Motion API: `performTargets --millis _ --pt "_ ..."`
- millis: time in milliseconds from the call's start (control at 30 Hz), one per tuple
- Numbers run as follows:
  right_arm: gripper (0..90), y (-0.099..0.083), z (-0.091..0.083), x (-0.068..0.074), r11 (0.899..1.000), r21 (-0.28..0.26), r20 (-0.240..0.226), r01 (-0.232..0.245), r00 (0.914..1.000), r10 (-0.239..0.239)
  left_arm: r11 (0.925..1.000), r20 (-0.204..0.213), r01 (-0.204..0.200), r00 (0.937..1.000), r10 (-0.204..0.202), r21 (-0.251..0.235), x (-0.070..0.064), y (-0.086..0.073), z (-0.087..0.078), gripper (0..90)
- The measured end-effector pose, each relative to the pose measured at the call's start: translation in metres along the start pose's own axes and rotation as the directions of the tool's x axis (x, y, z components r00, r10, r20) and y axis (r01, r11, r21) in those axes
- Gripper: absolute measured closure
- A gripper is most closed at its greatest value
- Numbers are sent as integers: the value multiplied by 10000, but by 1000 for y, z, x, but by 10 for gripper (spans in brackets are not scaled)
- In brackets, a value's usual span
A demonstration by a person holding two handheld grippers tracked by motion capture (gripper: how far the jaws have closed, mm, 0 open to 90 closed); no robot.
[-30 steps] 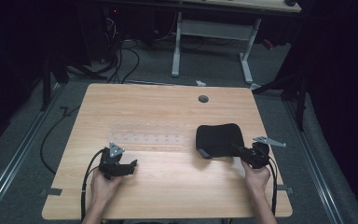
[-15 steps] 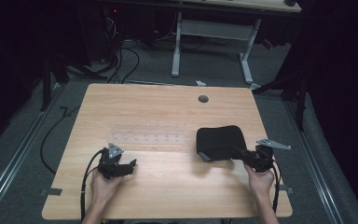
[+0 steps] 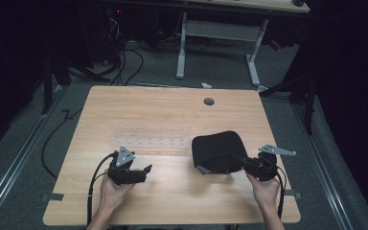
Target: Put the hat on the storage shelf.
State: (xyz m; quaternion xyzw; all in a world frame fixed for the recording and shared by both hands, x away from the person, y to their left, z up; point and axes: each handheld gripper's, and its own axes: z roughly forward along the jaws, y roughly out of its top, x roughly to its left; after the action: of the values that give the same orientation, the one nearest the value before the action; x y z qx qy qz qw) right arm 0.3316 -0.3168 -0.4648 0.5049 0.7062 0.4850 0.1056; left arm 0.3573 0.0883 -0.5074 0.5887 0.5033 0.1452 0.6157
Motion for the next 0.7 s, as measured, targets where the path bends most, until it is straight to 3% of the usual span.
performTargets --millis 133,233,267,433,533,567,700 --pt "840 -2 2 8 10000 46 -370 -74 9993 76 9994 471 342 9983 -345 80 -11 1 0 170" --pt "840 -5 8 17 9998 193 -634 -24 9980 36 9998 761 55 9971 -71 216 -20 -3 -2 168" --pt "840 -6 10 25 9987 380 -625 353 9975 -329 9998 883 -28 9961 9 215 -23 -3 -4 169" --pt "840 -7 15 39 9938 776 -904 793 9933 -722 9987 1342 -272 9907 211 439 -34 -8 -10 167" --pt "841 -7 23 47 9915 940 -1098 895 9908 -790 9951 1354 -734 9887 640 657 -41 -16 -8 156" --pt "840 -7 24 50 9889 1061 -1100 1039 9896 -921 9904 1469 -1172 9835 1056 729 -45 -20 -11 157" --pt "840 -3 26 53 9826 1317 -1104 1313 9870 -1171 9851 1565 -1546 9775 1415 749 -48 -22 -13 156"
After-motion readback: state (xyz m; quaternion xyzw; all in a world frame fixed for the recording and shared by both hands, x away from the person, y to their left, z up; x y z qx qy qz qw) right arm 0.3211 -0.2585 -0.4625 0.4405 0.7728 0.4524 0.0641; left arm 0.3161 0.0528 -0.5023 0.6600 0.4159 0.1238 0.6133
